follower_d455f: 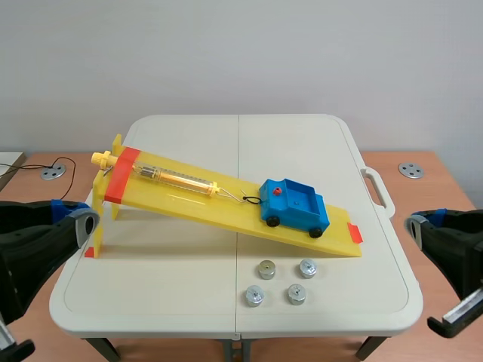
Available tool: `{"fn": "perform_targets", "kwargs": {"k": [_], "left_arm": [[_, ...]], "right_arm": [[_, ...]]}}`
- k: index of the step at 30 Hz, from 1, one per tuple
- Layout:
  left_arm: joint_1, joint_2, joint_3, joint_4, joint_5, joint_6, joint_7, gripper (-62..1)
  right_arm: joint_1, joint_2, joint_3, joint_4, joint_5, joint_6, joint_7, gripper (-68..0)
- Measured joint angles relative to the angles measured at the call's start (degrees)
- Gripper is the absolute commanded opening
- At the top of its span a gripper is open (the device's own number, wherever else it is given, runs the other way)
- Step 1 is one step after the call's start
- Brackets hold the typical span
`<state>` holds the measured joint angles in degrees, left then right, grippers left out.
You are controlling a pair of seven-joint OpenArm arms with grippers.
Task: Place the four metal weights on the blue cart on the ramp.
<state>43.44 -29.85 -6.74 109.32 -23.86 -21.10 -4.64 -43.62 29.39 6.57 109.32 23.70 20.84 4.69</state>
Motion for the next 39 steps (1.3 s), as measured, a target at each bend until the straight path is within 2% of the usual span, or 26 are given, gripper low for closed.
{"fn": "perform_targets", "kwargs": {"k": [2,39], "left_arm": [[-0.90,0.94,0.96,-1.79,-0.66,0.26,-0.42,1.4],[-0.92,0.76,1.09,-1.92,-0.44,0.26,0.02,1.4]], "right_arm": [[1.03,-1.27,-0.85,-1.81,0.57,-0.39,0.85,-1.6],[1.05,-0.46,-0.96,-1.86,0.35,-0.39,-0.20,-1.6]]}}
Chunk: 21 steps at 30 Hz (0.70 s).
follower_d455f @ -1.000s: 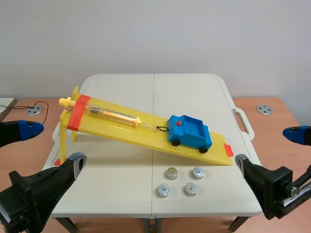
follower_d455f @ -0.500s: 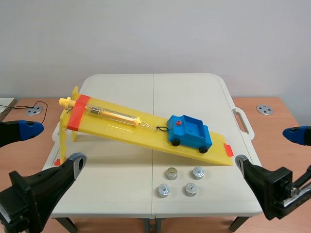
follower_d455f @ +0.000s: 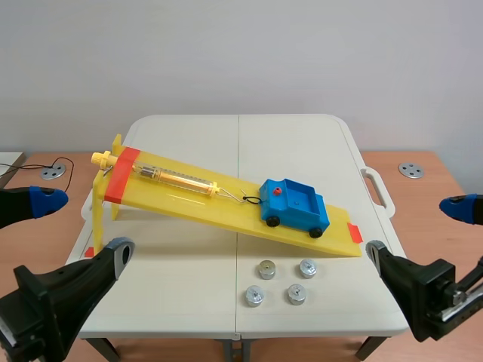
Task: Place the four metal weights on the blue cart on the ramp.
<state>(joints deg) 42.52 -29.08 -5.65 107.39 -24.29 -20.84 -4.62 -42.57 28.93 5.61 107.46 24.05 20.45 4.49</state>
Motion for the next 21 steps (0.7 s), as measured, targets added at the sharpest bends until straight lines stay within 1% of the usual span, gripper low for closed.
{"fn": "perform_targets", "kwargs": {"k": [7,17,21], "left_arm": [[0.02,-0.81,-0.13,0.11,0.00,0.00,-0.15,1.4],[0.02,-0.74,-0.37,0.81,0.00,0.00,-0.87,1.4],[0.02,0.02,-0.37,0.81,0.00,0.00,-0.85,1.4]], "right_arm": [[-0.24,0.17,0.00,0.17,0.00,0.17,0.22,-1.6],[-0.31,0.39,0.17,0.59,0.00,0.17,0.83,-1.6],[-0.31,-1.55,0.28,0.59,0.00,0.15,0.79,-1.6]]}}
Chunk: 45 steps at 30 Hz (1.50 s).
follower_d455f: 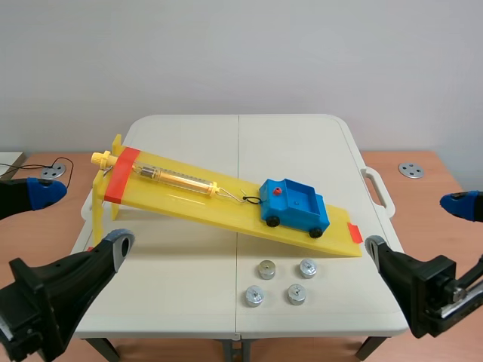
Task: Place the four metal weights on the blue cart on the ramp.
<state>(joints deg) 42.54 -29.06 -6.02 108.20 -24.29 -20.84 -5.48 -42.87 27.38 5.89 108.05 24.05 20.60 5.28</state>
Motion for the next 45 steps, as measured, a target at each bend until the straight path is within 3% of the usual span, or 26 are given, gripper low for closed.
{"fn": "perform_targets", "kwargs": {"k": [19,22,28,32,40,45], "left_arm": [[0.00,0.02,0.00,0.00,0.00,0.00,2.19,1.4],[0.00,0.02,0.00,0.00,0.00,0.00,3.76,1.4],[0.00,0.02,0.00,0.00,0.02,0.00,5.88,-23.0],[0.00,0.02,0.00,-0.07,0.61,0.00,6.12,-30.2],[0.00,0.02,0.00,-5.84,0.68,0.00,6.23,-44.4],[0.00,0.02,0.00,-6.86,0.68,0.00,6.54,-57.9]], "right_arm": [[0.00,-1.31,0.00,0.00,-0.04,0.13,-1.33,-1.6],[0.00,-1.31,0.00,0.00,-0.04,1.46,-1.38,-1.6],[0.50,-1.31,0.00,0.00,-0.22,2.84,-1.57,-1.6],[1.95,-1.29,-0.55,0.00,-0.24,3.82,-1.92,-1.6],[3.48,-1.31,-6.93,0.00,-1.46,4.11,-3.58,-1.6],[5.53,-1.36,-10.32,0.00,-2.05,4.09,-4.76,-1.6]]}}
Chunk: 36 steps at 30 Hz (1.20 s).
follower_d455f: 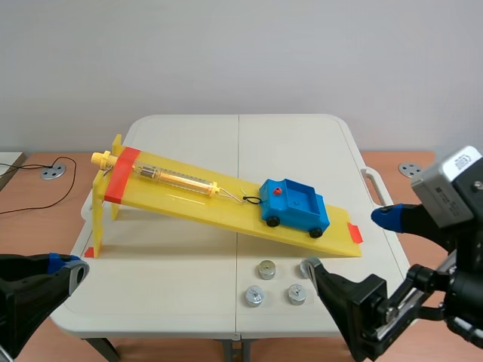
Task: Place the four metal weights on the blue cart on the ramp.
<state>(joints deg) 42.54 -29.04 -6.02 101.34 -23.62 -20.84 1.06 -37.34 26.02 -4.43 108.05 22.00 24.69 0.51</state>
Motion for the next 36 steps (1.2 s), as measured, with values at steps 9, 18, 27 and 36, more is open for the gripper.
{"fn": "perform_targets", "kwargs": {"k": [9,18,27,36], "left_arm": [[-0.02,0.02,0.00,0.00,0.17,0.00,0.07,-57.8],[-0.02,0.00,0.00,0.00,0.20,0.00,1.05,-57.7],[-0.02,0.00,0.00,0.00,0.22,0.00,1.99,-57.7],[-0.02,0.00,0.00,-0.02,0.66,0.00,2.21,-57.7]], "right_arm": [[1.49,-1.57,-3.23,-1.77,-0.15,-0.02,-0.81,-1.7],[3.58,-4.79,-4.28,-5.99,-1.09,-0.22,-3.21,-8.9],[7.65,-8.04,-6.58,-11.04,-3.67,-0.22,-4.39,-22.0],[11.06,-10.56,-7.58,-17.40,-6.60,-0.24,-5.16,-28.3]]}}
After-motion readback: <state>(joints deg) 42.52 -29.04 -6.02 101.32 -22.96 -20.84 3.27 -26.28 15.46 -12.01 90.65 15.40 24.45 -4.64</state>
